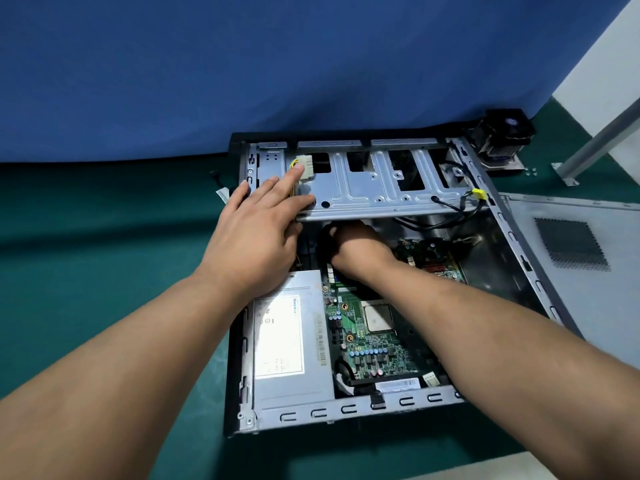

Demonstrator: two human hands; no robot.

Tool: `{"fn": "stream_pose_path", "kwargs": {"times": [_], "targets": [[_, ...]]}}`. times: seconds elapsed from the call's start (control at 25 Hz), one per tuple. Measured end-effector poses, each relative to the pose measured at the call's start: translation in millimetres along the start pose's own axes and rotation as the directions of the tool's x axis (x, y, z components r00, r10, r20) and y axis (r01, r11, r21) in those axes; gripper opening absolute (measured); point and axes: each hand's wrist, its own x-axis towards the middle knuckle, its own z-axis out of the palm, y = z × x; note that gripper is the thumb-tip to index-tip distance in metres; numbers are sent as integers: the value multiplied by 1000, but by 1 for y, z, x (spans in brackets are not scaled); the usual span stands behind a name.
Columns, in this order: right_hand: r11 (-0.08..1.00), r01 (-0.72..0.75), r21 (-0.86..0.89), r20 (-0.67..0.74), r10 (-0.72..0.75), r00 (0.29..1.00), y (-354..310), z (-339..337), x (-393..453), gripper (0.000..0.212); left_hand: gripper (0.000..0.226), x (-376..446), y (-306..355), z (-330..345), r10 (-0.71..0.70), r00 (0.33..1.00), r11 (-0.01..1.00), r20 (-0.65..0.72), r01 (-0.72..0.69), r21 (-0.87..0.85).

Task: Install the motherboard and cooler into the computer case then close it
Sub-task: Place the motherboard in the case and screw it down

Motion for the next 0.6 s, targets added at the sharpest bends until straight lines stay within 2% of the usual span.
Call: {"fn": "stream_pose_path", "kwargs": {"times": [0.28, 0.6], "targets": [[991, 73, -111, -51, -79, 996, -5, -2, -4, 28, 47, 2, -1, 1, 0, 1000, 1000, -3, 0, 7], [997, 31, -73, -36, -34, 999, -7, -4, -2, 24, 46, 2, -2, 1, -1, 1000, 1000, -16, 1, -10]]}}
